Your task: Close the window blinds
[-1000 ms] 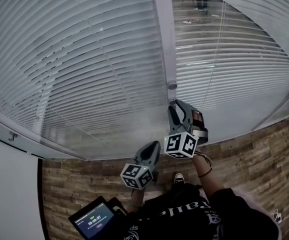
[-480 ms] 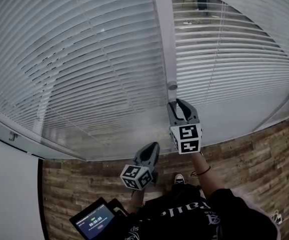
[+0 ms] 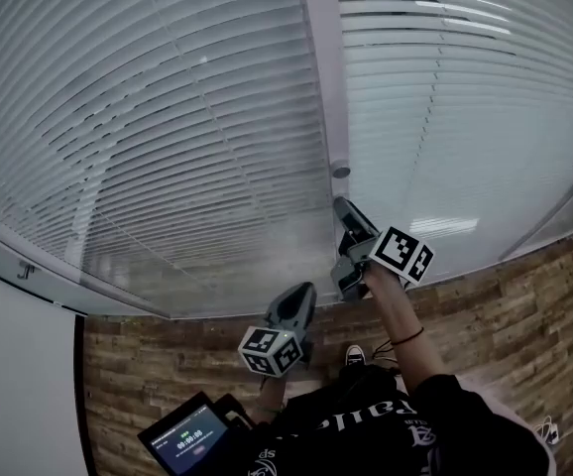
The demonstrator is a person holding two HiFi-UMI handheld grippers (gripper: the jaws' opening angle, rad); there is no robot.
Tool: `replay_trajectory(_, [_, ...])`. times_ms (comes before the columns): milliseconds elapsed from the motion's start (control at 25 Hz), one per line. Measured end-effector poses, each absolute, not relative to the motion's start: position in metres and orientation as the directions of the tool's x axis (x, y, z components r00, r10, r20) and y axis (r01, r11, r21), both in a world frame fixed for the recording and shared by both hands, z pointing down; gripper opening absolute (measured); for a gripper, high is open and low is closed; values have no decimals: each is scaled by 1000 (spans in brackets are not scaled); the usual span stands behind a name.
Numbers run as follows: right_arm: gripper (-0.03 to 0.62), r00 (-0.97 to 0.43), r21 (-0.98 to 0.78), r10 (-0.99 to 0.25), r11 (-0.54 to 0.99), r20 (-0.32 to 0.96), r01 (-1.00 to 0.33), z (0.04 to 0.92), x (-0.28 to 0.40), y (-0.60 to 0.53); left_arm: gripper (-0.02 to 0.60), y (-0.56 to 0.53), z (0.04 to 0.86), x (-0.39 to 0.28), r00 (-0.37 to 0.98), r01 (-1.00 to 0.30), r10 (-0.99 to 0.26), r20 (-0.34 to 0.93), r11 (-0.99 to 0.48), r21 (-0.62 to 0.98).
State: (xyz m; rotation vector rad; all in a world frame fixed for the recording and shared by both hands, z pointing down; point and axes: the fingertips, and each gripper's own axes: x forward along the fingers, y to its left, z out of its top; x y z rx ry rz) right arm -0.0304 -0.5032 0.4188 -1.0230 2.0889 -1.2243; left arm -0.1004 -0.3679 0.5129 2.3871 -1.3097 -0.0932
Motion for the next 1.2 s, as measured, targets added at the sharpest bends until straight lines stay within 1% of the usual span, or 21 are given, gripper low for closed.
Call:
replay_trajectory(80, [135,-598,-956,-795,244,-102,-161,420,-30,-504,6,-368,514,-100,559,-790,-817,140,-474,389])
replay_trajectory(120, [135,-600,-968,-791,226,-119,-107,421,-30,-505,6,-368,514,-99,560,-790,-816,142,-474,389])
replay_trajectory(160, [135,-601,-972,-789,220,-128,-82,421,-29,-505,6,-367,514,-98,562,-789,-815,144,-475,389])
replay_trajectory(360, [135,-597,-975,-791,212,-130,-68,421,-28,-505,6,-366,515,-94,566,-786,-811,146,-479,391])
replay_trajectory(600, [135,-607,-957,-780,270,-154,-103,418,-28,-504,6,-364,515,-96,565,-787,-812,146,-478,390])
replay_trajectory(720, [137,-608,-929,-781,317,-139,-194,420,-26,-498,6,-361,515,-99,561,-790,-814,148,-474,390])
replay_trajectory(840, [137,-638,-840,-769,376,-46,-392,433,-30,-484,6,-357,514,-103,558,-791,-817,146,-470,392])
replay_trajectory(920, [135,-636,-741,-771,408,33,-533,447,-30,-474,6,-354,515,-104,560,-789,-816,144,-471,395])
replay_trajectory(1000, [136,-622,-633,-776,434,99,-642,458,-29,-462,6,-350,515,-104,566,-785,-812,143,-477,396])
replay_trajectory(1080, [135,-617,-540,-772,459,149,-705,468,-30,-446,6,-343,514,-104,575,-779,-806,141,-487,395])
replay_trajectory(1200, [135,-628,-464,-752,492,199,-736,480,-37,-417,6,-330,514,-104,590,-769,-796,135,-503,395])
